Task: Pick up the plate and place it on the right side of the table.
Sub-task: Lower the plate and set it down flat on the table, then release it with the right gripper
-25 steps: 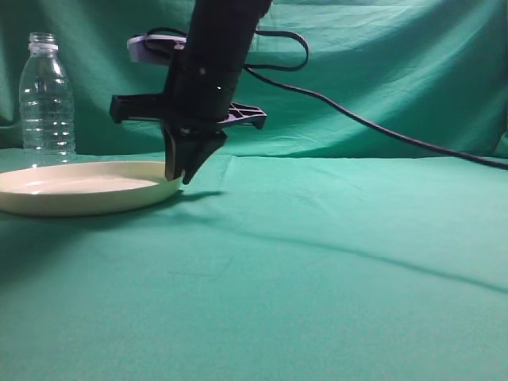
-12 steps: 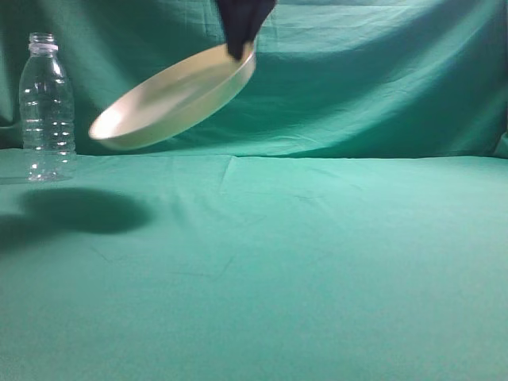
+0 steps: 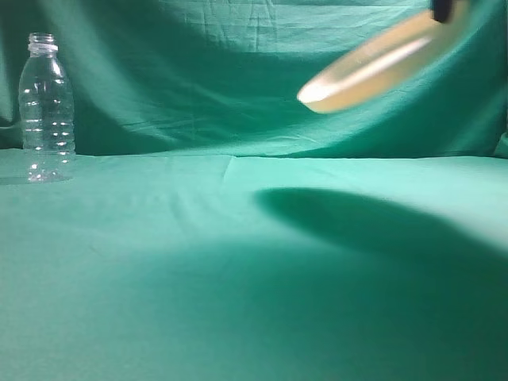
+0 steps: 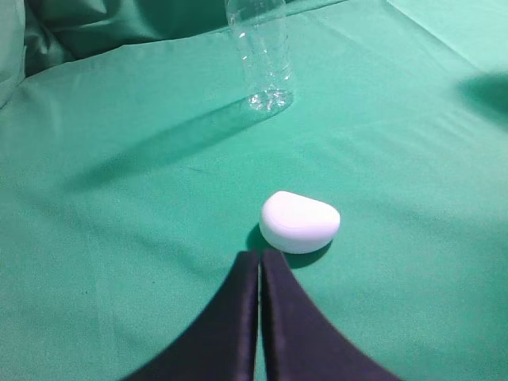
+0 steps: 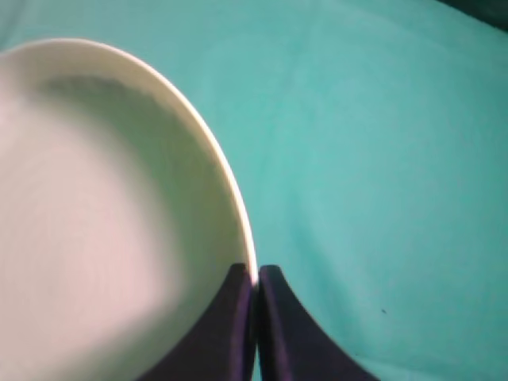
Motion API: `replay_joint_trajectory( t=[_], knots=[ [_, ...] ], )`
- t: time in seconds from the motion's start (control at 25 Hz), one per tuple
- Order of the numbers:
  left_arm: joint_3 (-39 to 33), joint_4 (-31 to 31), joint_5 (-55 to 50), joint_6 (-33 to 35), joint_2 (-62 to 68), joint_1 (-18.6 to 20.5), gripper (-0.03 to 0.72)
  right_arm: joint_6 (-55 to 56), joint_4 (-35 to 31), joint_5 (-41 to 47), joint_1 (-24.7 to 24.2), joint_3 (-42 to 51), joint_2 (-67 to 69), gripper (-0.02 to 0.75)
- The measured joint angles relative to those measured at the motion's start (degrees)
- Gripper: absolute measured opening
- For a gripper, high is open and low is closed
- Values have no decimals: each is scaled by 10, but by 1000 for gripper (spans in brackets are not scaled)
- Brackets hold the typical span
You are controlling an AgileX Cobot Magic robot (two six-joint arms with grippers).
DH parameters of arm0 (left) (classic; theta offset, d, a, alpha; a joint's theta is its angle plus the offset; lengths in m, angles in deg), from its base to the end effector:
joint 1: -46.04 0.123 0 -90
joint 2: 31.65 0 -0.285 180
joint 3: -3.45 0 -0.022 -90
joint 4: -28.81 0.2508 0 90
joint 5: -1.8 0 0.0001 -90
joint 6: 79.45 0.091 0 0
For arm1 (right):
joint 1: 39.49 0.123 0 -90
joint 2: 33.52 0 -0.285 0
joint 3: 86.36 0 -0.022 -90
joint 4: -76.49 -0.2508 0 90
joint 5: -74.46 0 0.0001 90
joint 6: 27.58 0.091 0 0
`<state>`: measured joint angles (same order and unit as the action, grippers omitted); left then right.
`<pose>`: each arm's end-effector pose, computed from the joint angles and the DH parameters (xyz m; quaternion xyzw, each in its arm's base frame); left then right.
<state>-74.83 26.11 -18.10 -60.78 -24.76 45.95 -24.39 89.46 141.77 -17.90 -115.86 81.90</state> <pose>0.0530 -0.0015 0.1765 0.1168 0.7850 0.0786 0.6033 0.3897 0.1340 0.3410 -0.1726 0.9513 -0.0595 0.2486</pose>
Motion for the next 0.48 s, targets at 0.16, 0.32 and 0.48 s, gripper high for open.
replay_joint_trajectory(
  t=[0.16,0.32,0.48],
  knots=[
    [0,0,0,0,0,0,0,1,-21,-67,-74,145,-61,0],
    [0,0,0,0,0,0,0,4,-48,-151,-135,283,-87,0],
    [0,0,0,0,0,0,0,5,-63,-238,-176,383,-87,0]
  ],
)
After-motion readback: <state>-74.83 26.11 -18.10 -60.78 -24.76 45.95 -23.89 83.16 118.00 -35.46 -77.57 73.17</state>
